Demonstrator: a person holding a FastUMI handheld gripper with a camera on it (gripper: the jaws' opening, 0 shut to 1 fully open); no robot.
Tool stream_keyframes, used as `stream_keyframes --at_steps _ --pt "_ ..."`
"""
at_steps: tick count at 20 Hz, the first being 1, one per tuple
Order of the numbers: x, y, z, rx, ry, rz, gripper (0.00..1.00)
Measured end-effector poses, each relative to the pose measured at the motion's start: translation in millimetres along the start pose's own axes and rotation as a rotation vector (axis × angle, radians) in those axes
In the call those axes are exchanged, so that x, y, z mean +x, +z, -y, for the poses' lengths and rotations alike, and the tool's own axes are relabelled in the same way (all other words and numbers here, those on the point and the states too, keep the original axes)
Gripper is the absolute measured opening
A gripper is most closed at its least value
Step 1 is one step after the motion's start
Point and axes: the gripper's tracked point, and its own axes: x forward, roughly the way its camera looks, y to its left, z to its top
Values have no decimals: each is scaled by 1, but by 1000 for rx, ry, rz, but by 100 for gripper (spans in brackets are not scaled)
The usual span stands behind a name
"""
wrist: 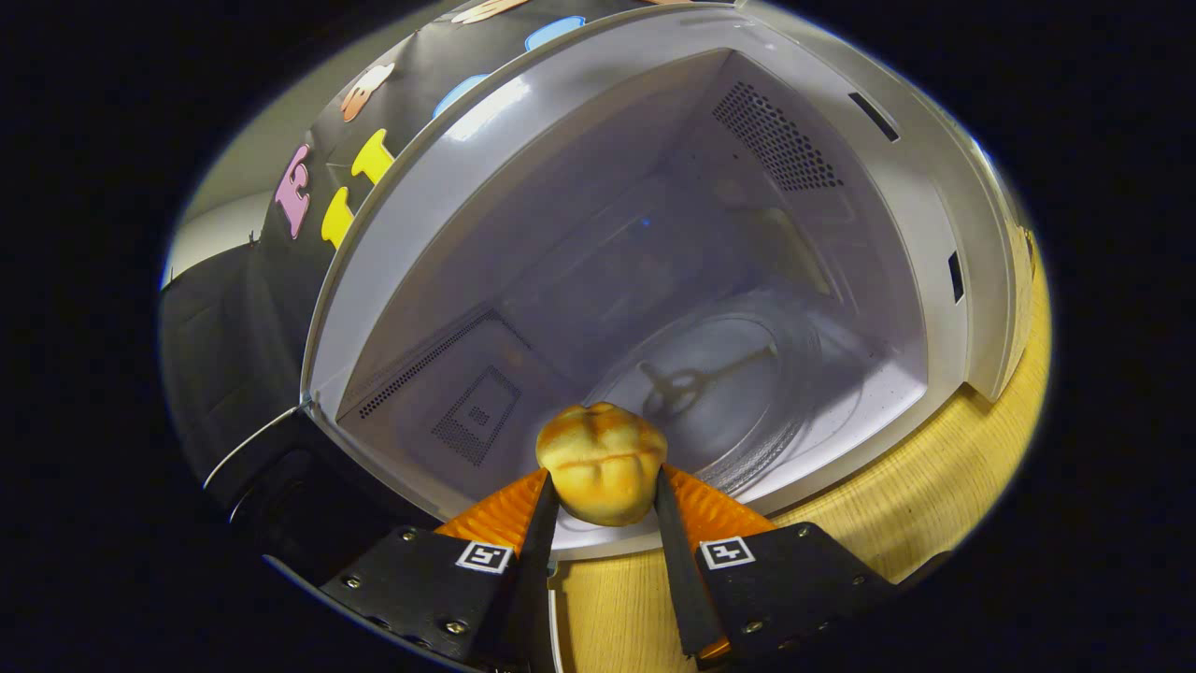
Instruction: Open the microwave, put the food inside, and close the microwave door.
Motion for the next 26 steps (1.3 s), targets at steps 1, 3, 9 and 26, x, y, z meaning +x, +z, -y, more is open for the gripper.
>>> stream_keyframes --at_steps 1,3,9,26 --pt "2 3 -1 -4 4 12 58" --pt "1 3 -4 -6 14 11 66" --pt "-3 8 -5 -122 -24 59 79" --pt "-80 34 -61 -178 151 75 80"
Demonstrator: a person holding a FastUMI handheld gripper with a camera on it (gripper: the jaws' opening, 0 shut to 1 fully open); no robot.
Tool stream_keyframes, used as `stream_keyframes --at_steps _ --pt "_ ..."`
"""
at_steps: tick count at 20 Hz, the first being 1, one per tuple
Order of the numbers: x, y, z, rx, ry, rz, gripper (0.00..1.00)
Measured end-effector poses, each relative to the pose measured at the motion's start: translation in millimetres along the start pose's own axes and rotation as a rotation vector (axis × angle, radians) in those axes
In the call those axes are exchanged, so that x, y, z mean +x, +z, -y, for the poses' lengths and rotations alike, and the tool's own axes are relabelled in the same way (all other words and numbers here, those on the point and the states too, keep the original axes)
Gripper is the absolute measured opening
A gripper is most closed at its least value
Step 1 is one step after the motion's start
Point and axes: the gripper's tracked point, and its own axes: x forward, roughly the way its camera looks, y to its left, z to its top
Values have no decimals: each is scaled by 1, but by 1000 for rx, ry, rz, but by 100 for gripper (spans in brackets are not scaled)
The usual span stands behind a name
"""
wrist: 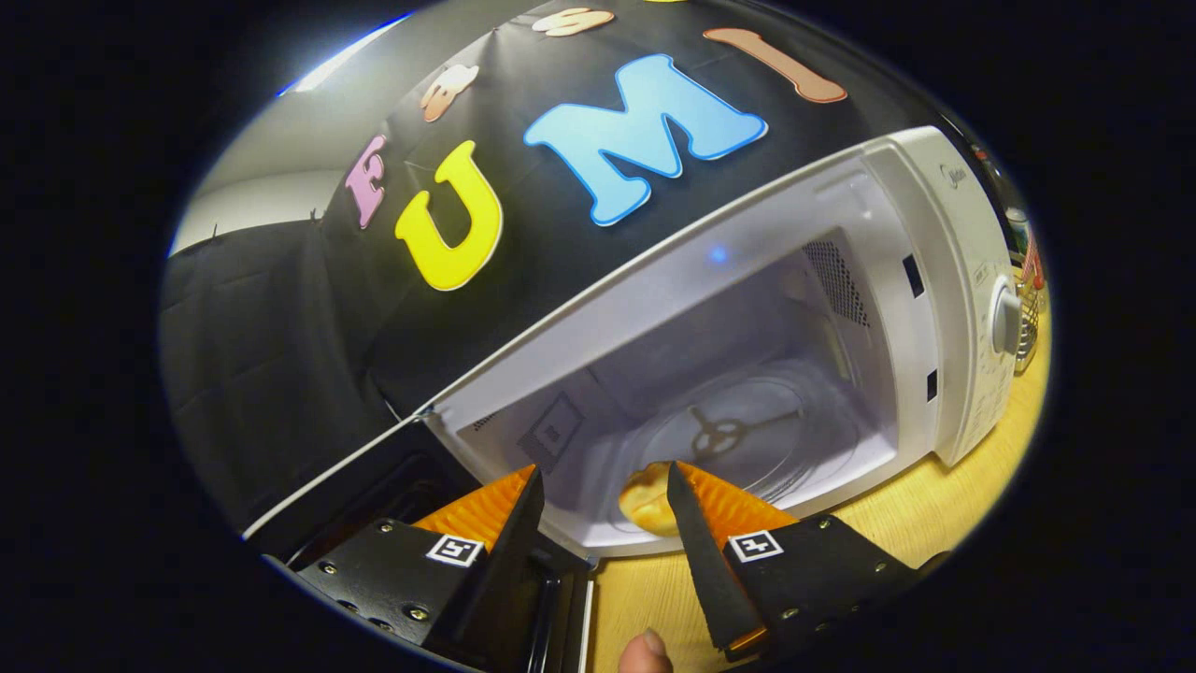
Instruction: Open the microwave, put the food inside, and close the microwave door.
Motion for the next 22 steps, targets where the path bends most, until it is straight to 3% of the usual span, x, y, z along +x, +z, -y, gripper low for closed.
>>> stream_keyframes --at_steps 6,10,14,17,22 --pt "-93 24 -50 -159 137 18 80" --pt "-180 16 -101 -269 320 -15 80" --pt "-256 4 -150 -431 481 48 80" --pt "-280 -29 -182 -434 588 -3 80" --pt "-286 -73 -215 -477 669 -36 80"
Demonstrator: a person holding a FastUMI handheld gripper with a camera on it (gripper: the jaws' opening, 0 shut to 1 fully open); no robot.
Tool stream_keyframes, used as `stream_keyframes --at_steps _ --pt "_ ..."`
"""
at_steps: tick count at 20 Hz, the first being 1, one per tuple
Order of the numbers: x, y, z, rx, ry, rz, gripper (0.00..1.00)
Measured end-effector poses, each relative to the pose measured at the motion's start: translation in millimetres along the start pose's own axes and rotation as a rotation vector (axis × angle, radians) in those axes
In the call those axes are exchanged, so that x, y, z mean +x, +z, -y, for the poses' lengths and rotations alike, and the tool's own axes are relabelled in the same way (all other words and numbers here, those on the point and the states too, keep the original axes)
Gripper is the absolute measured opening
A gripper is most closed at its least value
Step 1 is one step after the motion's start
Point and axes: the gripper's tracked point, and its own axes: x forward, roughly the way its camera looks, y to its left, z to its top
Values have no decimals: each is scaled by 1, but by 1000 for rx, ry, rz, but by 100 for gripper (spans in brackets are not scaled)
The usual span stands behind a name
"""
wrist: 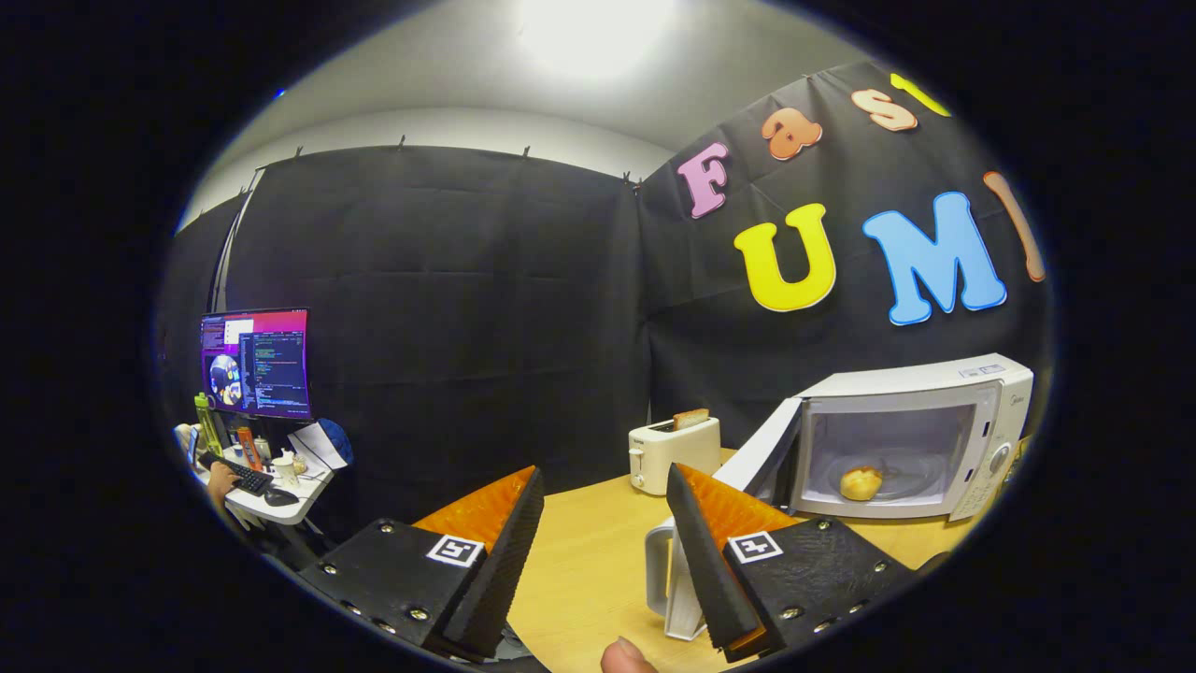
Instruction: Open the microwave, put the food inside, and close the microwave door.
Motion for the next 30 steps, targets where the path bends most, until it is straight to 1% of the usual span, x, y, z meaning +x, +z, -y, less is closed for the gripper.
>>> stream_keyframes --at_steps 2,3,6,7,8,9,10,11,12,14,15,16,17,19,22,25,28,30 --pt "14 -20 -15 18 43 -38 80" --pt "21 -29 -19 17 48 -54 80" --pt "38 -63 -19 -34 32 -98 80" --pt "41 -77 -20 -53 38 -115 80" --pt "44 -88 -17 -67 21 -128 80" --pt "49 -99 -6 -83 -29 -138 73" --pt "50 -108 2 -93 -60 -148 66" --pt "52 -116 8 -82 -82 -155 55" --pt "55 -126 12 -67 -108 -166 54" --pt "61 -145 28 -27 -167 -214 18" --pt "63 -150 31 -6 -180 -222 14" --pt "66 -151 34 1 -201 -224 13" --pt "64 -154 38 -7 -226 -223 3" --pt "58 -142 47 -52 -267 -192 1" --pt "50 -134 61 -11 -304 -178 1" --pt "33 -125 98 3 -393 -179 1" --pt "14 -119 131 22 -462 -180 1" --pt "1 -113 156 1 -509 -174 1"
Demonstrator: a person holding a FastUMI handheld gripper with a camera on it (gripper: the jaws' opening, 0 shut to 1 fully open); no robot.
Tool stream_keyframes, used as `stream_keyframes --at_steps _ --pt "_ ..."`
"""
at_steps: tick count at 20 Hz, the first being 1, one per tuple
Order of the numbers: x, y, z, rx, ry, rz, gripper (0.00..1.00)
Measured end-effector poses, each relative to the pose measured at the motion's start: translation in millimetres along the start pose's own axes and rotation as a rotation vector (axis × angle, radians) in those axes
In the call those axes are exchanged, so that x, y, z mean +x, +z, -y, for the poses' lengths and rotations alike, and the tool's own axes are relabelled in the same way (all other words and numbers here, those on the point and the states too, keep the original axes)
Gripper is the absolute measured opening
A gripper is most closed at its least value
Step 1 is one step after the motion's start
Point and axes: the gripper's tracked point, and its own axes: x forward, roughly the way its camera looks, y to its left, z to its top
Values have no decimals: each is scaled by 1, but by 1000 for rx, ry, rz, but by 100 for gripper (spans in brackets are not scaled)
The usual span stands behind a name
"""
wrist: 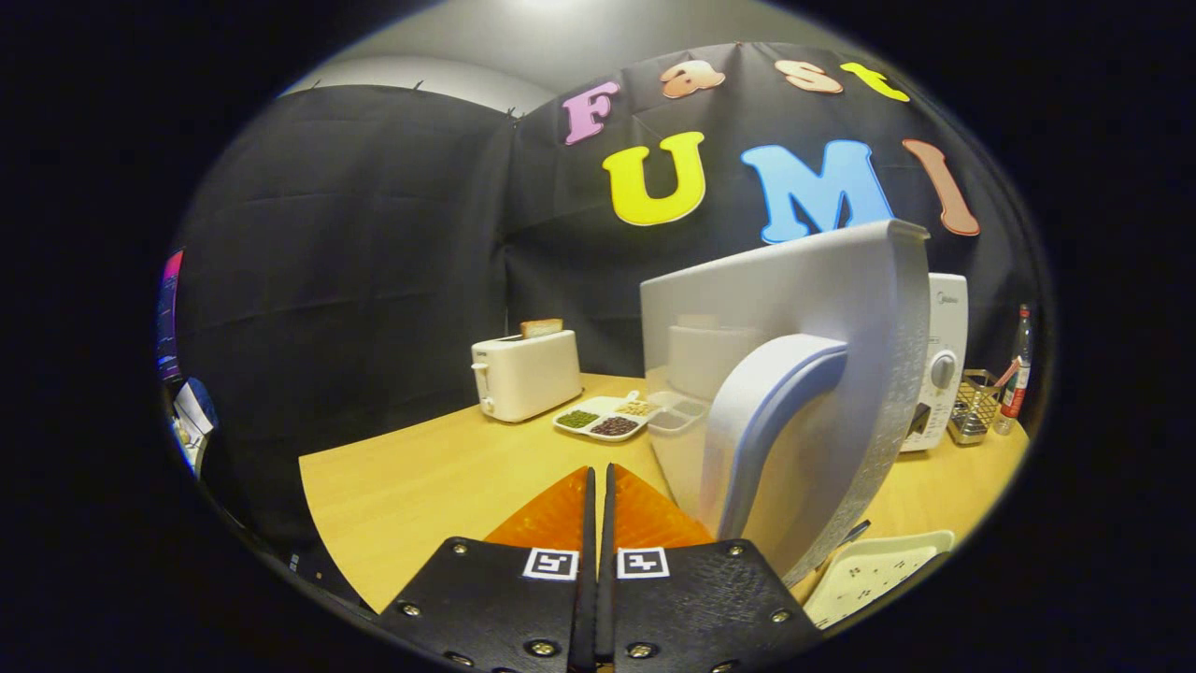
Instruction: Open the microwave, put the food inside, and close the microwave door.
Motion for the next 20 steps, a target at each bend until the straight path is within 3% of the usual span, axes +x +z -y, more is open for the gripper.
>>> stream_keyframes --at_steps 6,12,20 --pt "1 23 68 -34 -136 38 1" --pt "7 30 140 -39 -352 48 1" --pt "37 26 200 32 -508 11 1"
